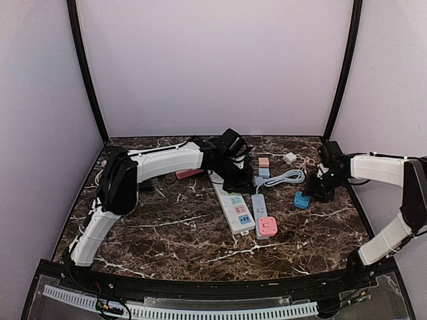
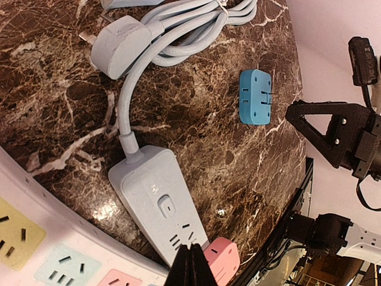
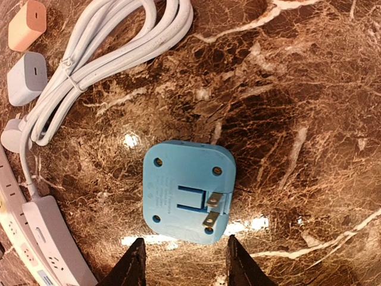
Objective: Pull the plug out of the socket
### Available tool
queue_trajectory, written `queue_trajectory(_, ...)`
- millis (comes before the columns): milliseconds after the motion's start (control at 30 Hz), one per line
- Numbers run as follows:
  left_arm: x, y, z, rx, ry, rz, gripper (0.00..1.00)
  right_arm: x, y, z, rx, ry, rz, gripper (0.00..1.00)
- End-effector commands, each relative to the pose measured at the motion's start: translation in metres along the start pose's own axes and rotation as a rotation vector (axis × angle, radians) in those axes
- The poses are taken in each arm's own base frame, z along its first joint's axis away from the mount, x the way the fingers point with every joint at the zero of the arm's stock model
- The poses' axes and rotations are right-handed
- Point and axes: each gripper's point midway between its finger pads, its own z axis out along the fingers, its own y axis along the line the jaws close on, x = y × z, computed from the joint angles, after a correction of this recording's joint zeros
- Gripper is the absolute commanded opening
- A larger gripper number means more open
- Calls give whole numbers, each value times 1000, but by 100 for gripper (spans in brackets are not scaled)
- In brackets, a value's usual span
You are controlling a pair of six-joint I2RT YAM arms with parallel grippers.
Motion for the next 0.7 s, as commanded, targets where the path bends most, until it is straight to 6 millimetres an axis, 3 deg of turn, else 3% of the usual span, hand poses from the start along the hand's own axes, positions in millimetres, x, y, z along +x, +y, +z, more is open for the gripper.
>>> queue_trajectory(0,-1,-24,-25,31,-30,30,2,-7,9,-9,-19,-31,1,43)
queue_trajectory(200,-1,-24,-25,35,-26,34,2,0,33,-19,-83,-32,-75,44)
queue_trajectory(400,1,-24,-24,36,-19,37,2,51,89,-28,-302,46,-239,52)
queue_trajectory(667,4,-34,-19,90,-10,50,2,111,112,-23,-463,175,-363,63)
